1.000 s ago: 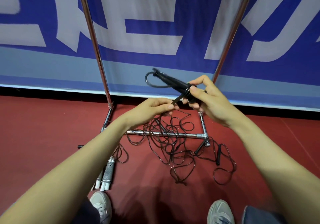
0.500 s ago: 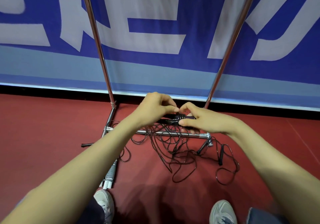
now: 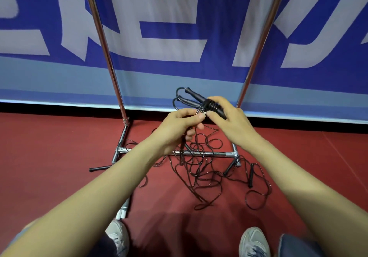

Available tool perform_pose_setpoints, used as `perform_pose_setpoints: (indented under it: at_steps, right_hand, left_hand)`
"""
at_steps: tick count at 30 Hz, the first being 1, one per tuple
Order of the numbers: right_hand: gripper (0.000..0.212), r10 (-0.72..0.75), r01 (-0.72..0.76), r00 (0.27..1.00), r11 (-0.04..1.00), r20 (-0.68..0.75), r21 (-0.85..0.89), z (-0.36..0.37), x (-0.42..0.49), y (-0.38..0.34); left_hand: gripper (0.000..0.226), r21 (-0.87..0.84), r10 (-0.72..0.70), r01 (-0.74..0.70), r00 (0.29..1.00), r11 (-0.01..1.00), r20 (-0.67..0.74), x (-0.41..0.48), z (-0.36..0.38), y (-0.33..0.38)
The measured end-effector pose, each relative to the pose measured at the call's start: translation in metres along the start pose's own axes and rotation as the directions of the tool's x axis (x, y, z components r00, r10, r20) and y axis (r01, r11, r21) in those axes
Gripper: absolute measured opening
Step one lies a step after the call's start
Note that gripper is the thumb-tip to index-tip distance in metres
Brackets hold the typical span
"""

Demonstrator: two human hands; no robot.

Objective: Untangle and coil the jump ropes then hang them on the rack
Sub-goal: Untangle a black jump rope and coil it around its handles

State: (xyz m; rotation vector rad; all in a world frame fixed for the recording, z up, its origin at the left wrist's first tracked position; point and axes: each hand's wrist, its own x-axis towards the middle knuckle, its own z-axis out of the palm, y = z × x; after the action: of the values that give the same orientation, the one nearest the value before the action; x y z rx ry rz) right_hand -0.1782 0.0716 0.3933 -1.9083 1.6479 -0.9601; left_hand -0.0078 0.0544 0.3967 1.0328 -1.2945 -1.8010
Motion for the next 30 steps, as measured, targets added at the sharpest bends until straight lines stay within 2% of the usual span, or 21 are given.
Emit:
perform_pose_setpoints:
  at_steps: [3,5,9,11,14,17,20,23,26,28,30]
  right_hand:
    - [0.024,-0.015,0.026,0.999,0.976,-0.050,0.215,0.001,0.002,-0.002]
    - [0.023,0.010,0.010,0.998,0.954,-0.064,0.301,0.000,0.004,-0.002]
    - [0.034,0.086,-0.069,0.996,0.926,-0.031,0.370,-0.003,0.006,-0.003]
    - [0.033,0.080,-0.066,0.997,0.929,-0.022,0.364,-0.005,0.006,-0.006]
    - [0.025,0.075,-0.046,0.996,0.879,-0.042,0.474,-0.005,0.005,-0.011]
    - [0.022,0.071,-0.052,0.997,0.790,-0.007,0.611,-0.005,0.003,-0.016]
    - [0.021,0.026,-0.033,0.999,0.695,0.021,0.718,-0.016,0.003,-0.017]
    - [0.021,-0.051,-0.060,0.991,0.651,0.122,0.757,-0.027,-0.001,-0.016]
    - [0.027,-0.106,-0.152,0.949,0.668,0.296,0.728,-0.027,-0.005,-0.015]
    - [0.027,-0.111,-0.205,0.917,0.693,0.383,0.691,-0.027,-0.006,-0.014]
    - [0.027,-0.113,-0.238,0.883,0.728,0.455,0.643,-0.028,-0.006,-0.013]
  left_hand:
    - [0.018,-0.055,-0.031,0.036,0.996,0.998,0.088,0.000,-0.003,-0.001]
    - [0.024,-0.023,-0.009,0.012,0.995,1.000,0.103,0.002,-0.006,0.000]
    - [0.026,0.250,0.188,-0.208,0.977,0.946,0.102,0.001,-0.005,-0.002]
    - [0.028,0.310,0.232,-0.248,0.969,0.918,0.088,-0.002,-0.001,-0.001]
    - [0.028,0.277,0.194,-0.210,0.977,0.938,0.085,0.000,-0.004,0.001]
    - [0.029,0.224,0.079,-0.114,0.984,0.968,0.161,0.002,-0.014,0.000]
    - [0.031,0.293,0.029,-0.090,0.979,0.952,0.204,0.002,-0.021,0.000]
    - [0.028,0.366,0.086,-0.142,0.982,0.920,0.166,0.002,-0.031,0.004]
    - [0.018,0.484,0.214,-0.251,0.968,0.839,0.131,0.003,-0.041,0.009]
    - [0.010,0.525,0.273,-0.321,0.947,0.788,0.169,0.002,-0.047,0.013]
    - [0.022,0.544,0.258,-0.346,0.937,0.764,0.234,0.000,-0.053,0.019]
